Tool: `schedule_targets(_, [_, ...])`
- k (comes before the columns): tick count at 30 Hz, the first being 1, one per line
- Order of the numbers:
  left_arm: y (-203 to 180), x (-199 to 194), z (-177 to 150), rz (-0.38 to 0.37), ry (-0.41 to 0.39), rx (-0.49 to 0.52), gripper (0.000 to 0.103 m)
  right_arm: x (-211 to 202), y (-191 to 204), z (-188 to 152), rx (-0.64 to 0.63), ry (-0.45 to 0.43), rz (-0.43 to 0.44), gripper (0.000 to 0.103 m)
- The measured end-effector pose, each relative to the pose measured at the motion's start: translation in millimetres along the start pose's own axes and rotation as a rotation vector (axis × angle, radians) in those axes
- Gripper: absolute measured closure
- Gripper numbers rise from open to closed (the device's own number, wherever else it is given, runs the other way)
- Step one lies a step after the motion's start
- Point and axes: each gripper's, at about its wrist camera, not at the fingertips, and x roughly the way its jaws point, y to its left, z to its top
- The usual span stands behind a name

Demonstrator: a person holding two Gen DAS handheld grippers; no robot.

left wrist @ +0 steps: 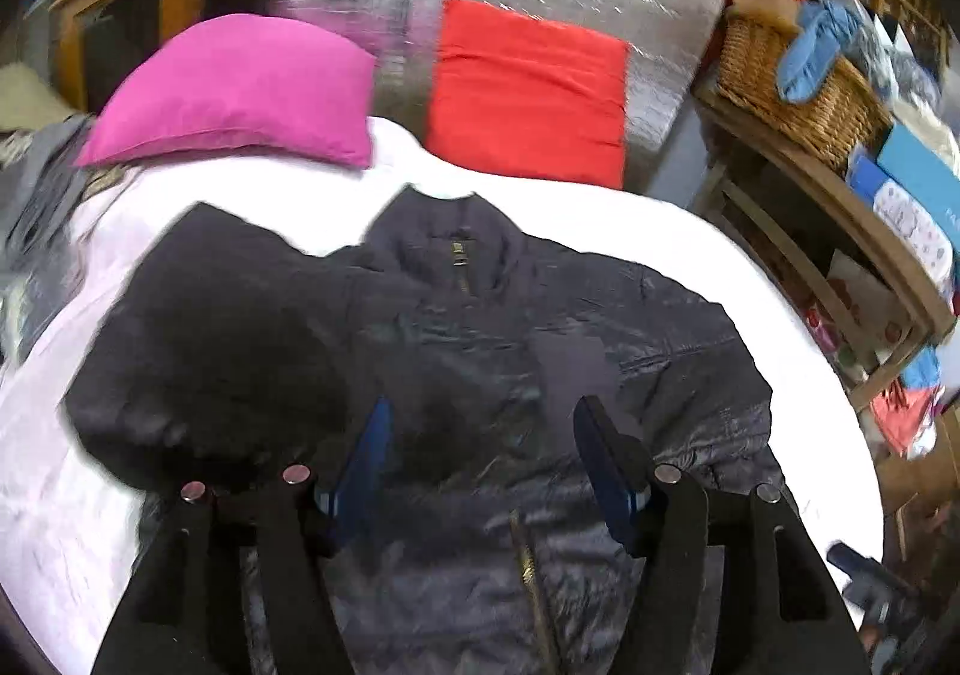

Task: Fold large clothes

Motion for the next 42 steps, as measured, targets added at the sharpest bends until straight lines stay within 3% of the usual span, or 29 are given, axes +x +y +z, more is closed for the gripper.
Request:
schedule_targets(3, [32, -34, -13, 0.026, -0.068, -0.070, 0.024, 24, 2, 21, 0.107, 0.039, 0.111, 0.011])
schedule_targets(9, [105, -79, -53, 0.079, -0.137, -0.240, 0.022, 119, 32, 51, 0.364, 0.210, 0.379, 0.010])
schedule_targets(10, [114, -85, -62, 0.085, -0.140, -0.264, 0.022, 141, 35, 51, 0.431, 0.238, 0.372, 0.010])
schedule_targets(15, [154, -90, -86, 0.103, -0.146, -0.354, 0.022, 199, 45, 45, 0.529, 0.263, 0.353, 0.010])
schedule_targets(17, [163, -92, -90, 0.106, -0.154, -0.379, 0.022, 215, 42, 41, 0.560, 0.285, 0.303, 0.010])
schedule_targets(22, [174, -95, -92, 0.097, -0.166, -0.406, 0.022, 225, 29, 40, 0.591, 0.229, 0.205, 0.011])
schedule_targets(24, [177, -96, -96, 0.096, -0.165, -0.409, 0.022, 228, 30, 46, 0.560, 0.221, 0.166, 0.021])
schedule_targets(25, [177, -96, -96, 0.094, -0.163, -0.410, 0.022, 233, 33, 49, 0.533, 0.236, 0.125, 0.037])
schedule_targets(26, [177, -96, -97, 0.094, -0.162, -0.414, 0.022, 237, 32, 51, 0.519, 0.256, 0.093, 0.066])
schedule_targets(27, [177, -95, -98, 0.094, -0.159, -0.420, 0.022, 242, 32, 50, 0.513, 0.280, 0.061, 0.080])
schedule_targets(29, [177, -97, -101, 0.092, -0.158, -0.429, 0.022, 242, 37, 51, 0.478, 0.282, 0.033, 0.090])
schedule_targets(32, [177, -102, -103, 0.104, -0.175, -0.422, 0.022, 223, 77, 71, 0.286, 0.213, 0.000, 0.091])
schedule_targets(35, [179, -102, -102, 0.113, -0.170, -0.436, 0.022, 186, 131, 105, 0.092, 0.116, 0.030, 0.091])
schedule_targets(38, [177, -101, -100, 0.119, -0.170, -0.426, 0.022, 141, 171, 137, -0.080, -0.021, 0.025, 0.091])
schedule_targets(42, [172, -98, -91, 0.121, -0.172, -0.400, 0.022, 100, 156, 146, -0.166, -0.125, -0.063, 0.091])
